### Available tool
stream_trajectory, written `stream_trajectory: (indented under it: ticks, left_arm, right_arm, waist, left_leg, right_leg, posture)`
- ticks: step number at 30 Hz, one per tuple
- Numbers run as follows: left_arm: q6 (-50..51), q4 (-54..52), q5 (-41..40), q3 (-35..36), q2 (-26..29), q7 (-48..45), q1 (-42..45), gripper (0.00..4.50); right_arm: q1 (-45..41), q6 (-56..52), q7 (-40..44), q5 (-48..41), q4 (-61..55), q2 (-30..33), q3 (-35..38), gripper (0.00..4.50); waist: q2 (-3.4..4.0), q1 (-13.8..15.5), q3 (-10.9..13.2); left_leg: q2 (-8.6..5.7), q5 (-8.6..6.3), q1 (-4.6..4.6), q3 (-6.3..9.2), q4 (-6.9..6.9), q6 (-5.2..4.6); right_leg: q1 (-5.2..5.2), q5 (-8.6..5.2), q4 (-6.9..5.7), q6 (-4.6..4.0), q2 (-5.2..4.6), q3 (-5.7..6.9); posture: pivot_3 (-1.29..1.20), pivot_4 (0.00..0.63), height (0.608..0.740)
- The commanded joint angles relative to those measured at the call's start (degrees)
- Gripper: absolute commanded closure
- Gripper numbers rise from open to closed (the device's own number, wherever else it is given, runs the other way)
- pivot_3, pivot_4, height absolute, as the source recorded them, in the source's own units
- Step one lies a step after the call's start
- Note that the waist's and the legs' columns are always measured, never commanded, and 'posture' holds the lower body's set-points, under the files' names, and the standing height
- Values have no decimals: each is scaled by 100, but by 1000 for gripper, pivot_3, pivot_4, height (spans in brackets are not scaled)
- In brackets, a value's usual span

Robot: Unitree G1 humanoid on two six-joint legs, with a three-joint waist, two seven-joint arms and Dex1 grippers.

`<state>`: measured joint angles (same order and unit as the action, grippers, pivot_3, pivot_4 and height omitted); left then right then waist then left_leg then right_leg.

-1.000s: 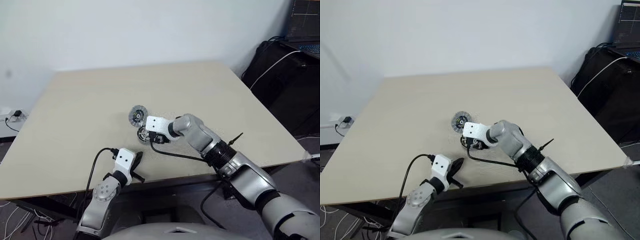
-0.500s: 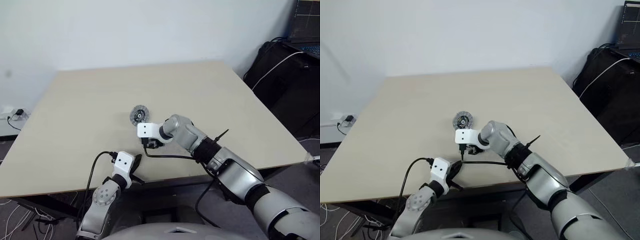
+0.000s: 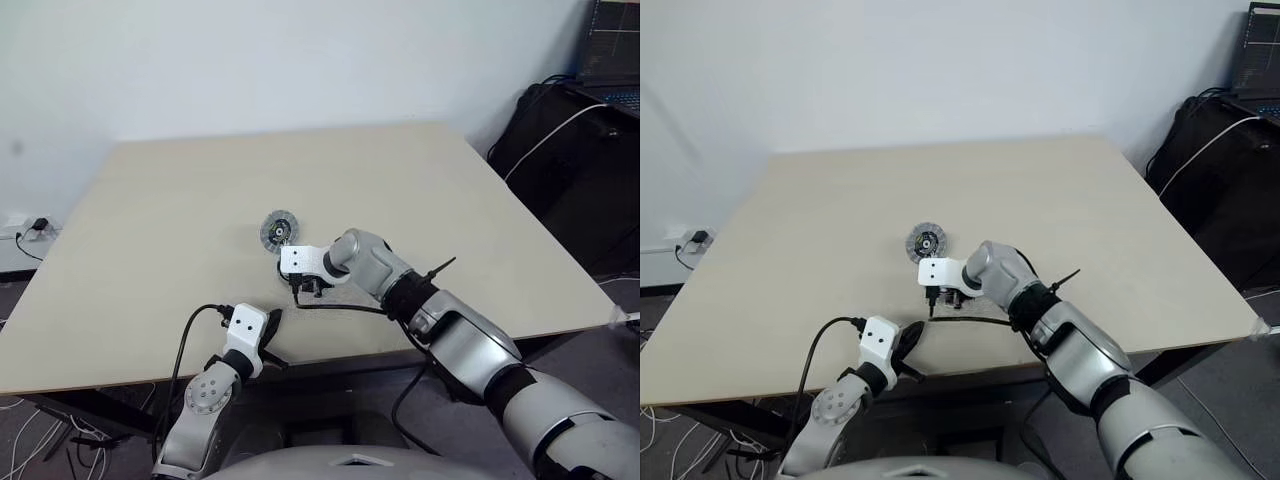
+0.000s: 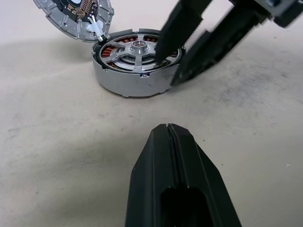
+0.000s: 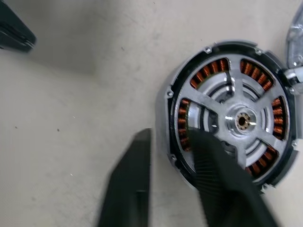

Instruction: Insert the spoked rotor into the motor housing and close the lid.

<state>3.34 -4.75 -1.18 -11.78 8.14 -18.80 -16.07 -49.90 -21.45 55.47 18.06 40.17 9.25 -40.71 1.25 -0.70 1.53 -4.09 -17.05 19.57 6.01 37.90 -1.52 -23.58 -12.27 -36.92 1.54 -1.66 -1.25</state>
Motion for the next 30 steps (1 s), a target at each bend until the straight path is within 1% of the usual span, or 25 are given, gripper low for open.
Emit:
stream_trajectory:
  ticks: [1, 2, 8, 13, 15, 20, 24, 26, 27, 30]
  left_arm:
    - [-128, -198, -59, 39, -13, 19, 55, 4500]
    - [-129, -197, -60, 41, -14, 20, 56, 4500]
    - [-127, -186, -62, 49, -20, 26, 74, 4500]
    - [-128, -169, -63, 35, -36, 21, 85, 4500]
    - [-134, -156, -62, 21, -49, 21, 79, 4500]
    - [-138, -108, -74, -38, -77, -18, 55, 4500]
    - [-125, -66, -80, -76, -78, -72, 79, 4500]
    - [-117, -46, -83, -89, -75, -102, 100, 4500]
    - [-111, -33, -82, -93, -72, -116, 117, 4500]
    - [-96, -12, -89, -95, -69, -161, 146, 4500]
  right_arm:
    - [-92, 87, -14, 113, 55, -20, 99, 4403]
    - [-88, 96, -15, 122, 65, -25, 108, 4485]
    - [2, 58, -76, 101, 29, -14, 209, 4485]
    - [338, -250, -288, -139, -482, 77, 688, 4485]
    - [616, -560, -298, -225, -1043, 236, 903, 4485]
    - [1532, -1574, -244, -340, -3065, 845, 1266, 4485]
    - [2139, -2287, -297, -398, -4453, 1249, 1417, 4485]
    - [2408, -2681, -381, -453, -5029, 1369, 1544, 4485]
    - [2568, -2942, -440, -494, -5351, 1410, 1638, 4485]
    - [2998, -3744, -627, -674, -6180, 1436, 1891, 4485]
  waist:
    - [0, -3, -1]
    - [0, -4, -1]
    - [0, 2, -1]
    - [-2, 6, -3]
    - [-3, 25, -3]
    - [-4, 95, -3]
    - [-8, 137, 1]
    - [-12, 141, 4]
    - [-16, 146, 7]
    - [-24, 159, 12]
  left_leg:
    - [0, 0, -2, 0, 0, 1]
    - [0, 1, -2, 0, 0, 2]
    - [0, 5, -2, 2, 1, 6]
    - [0, 5, -2, 4, 3, 7]
    - [0, 5, 1, 6, 3, 7]
    - [-12, 0, 22, 16, 3, -3]
    - [-11, -2, 39, 15, 1, -4]
    - [-7, -3, 39, 12, 2, -4]
    - [-6, -2, 39, 13, 2, -3]
    - [-1, 0, 38, 13, 6, 0]
  right_leg:
    - [1, 0, 0, 0, 0, 0]
    - [1, 1, -1, -2, 1, 0]
    - [2, 5, -2, -5, 1, 4]
    - [4, 6, -2, -5, 0, 4]
    - [5, 6, -1, -4, 0, 5]
    - [5, 5, 4, -4, -8, 6]
    - [-8, 4, 7, -4, -13, 4]
    - [-8, 1, 7, -5, -13, 5]
    - [-7, -12, 7, 15, -12, 6]
    - [-3, -18, 8, 23, -12, 10]
  posture:
    - [0, 0, 740]
    - [0, 0, 740]
    - [0, 0, 740]
    - [0, 0, 740]
    - [0, 0, 740]
    - [0, 0, 740]
    - [0, 0, 740]
    - [0, 0, 740]
    - [0, 0, 740]
    - [0, 0, 740]
